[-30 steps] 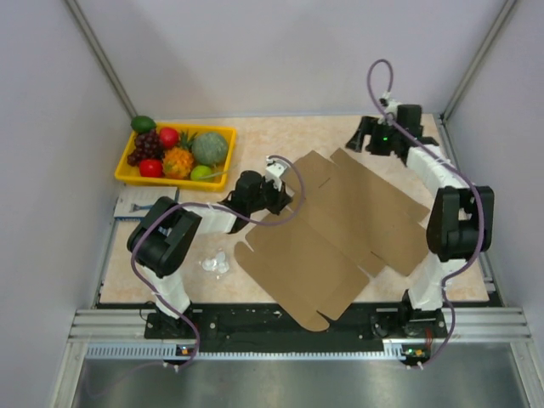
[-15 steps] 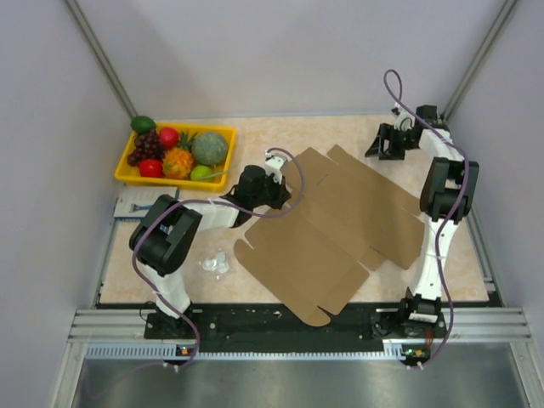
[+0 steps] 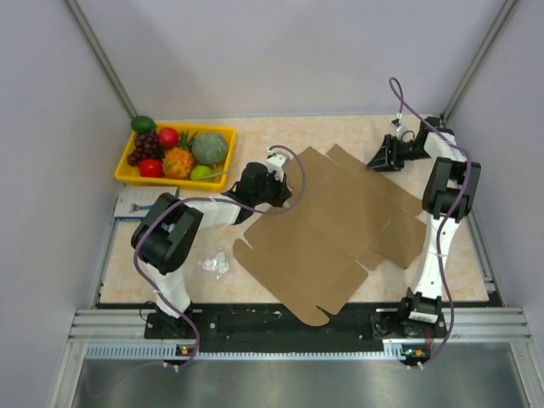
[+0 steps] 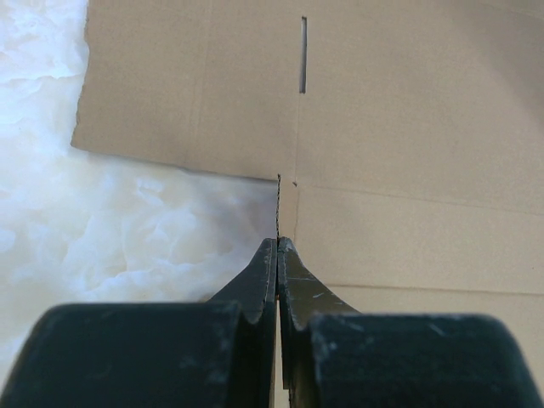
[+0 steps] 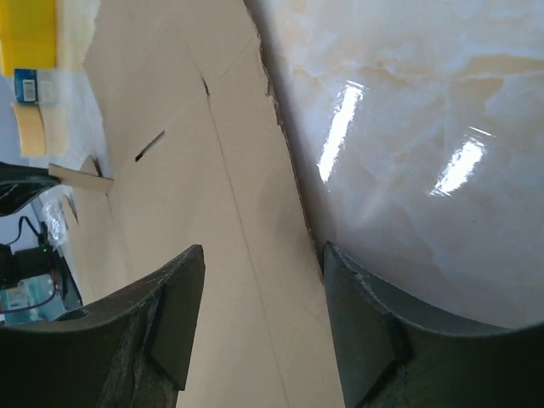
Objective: Fold the paper box
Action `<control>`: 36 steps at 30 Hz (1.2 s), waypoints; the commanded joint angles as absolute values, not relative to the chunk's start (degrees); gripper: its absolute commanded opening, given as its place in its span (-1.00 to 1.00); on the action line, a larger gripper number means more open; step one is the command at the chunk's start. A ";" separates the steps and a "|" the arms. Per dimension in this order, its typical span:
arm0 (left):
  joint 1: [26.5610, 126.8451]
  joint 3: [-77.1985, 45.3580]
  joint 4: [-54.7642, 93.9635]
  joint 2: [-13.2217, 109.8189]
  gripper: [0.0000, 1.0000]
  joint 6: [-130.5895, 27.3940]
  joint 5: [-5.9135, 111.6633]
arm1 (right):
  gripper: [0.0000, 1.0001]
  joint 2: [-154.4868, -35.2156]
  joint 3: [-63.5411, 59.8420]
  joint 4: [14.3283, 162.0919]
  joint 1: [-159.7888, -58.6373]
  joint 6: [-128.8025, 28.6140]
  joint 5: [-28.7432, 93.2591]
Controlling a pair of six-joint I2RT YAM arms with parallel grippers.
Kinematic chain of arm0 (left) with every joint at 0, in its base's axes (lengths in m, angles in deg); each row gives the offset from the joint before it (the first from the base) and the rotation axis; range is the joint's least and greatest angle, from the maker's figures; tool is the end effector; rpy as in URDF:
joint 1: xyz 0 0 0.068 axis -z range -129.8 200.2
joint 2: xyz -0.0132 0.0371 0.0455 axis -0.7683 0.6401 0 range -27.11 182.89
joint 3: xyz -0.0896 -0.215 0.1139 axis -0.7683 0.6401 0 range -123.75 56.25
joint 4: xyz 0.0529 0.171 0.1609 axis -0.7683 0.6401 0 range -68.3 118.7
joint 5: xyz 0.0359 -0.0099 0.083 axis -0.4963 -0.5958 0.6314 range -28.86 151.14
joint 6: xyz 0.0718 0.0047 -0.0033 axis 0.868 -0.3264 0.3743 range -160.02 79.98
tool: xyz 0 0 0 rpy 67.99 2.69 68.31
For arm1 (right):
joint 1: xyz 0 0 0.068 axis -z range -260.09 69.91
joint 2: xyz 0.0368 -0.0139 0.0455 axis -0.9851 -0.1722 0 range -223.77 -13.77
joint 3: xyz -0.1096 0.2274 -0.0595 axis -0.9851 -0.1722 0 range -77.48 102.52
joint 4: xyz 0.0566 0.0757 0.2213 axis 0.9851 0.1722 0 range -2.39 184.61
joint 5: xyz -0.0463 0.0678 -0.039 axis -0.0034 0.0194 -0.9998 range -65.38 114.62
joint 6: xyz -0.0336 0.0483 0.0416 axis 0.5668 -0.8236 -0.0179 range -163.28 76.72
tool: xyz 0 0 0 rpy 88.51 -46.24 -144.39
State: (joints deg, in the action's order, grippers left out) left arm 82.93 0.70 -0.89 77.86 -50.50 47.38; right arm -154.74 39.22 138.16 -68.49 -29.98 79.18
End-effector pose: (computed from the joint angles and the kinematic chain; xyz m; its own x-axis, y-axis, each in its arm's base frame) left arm 0.3228 -0.2243 0.1654 -0.5013 0.1122 -0.8579 0.6228 0.7351 -0.2678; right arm 0.4704 -0.0470 0.1294 -0.8987 0.0482 -0.4359 -0.3076 0.6391 0.7050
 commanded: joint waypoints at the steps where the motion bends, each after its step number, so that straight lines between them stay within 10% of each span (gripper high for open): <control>1: 82.90 -2.63 -1.59 78.97 -1.00 -50.39 48.13 | 0.14 -156.42 40.20 141.93 -68.84 -25.62 86.22; 13: 82.99 -2.99 -1.41 80.21 -1.00 -51.09 48.57 | -0.13 -150.02 35.82 143.16 -70.33 -24.21 95.82; 20: 82.99 -0.97 -2.56 79.94 -1.00 -52.06 48.57 | -0.91 -136.33 27.03 133.59 -79.73 -31.66 65.91; 36: 82.99 6.15 -8.44 77.40 -0.88 -63.83 44.70 | -1.00 -107.74 1.92 114.26 -105.92 -31.24 21.64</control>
State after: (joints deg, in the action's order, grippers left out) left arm 81.93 2.95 -5.74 78.82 -60.36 48.51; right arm -114.13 8.67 118.71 -98.74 -29.32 28.45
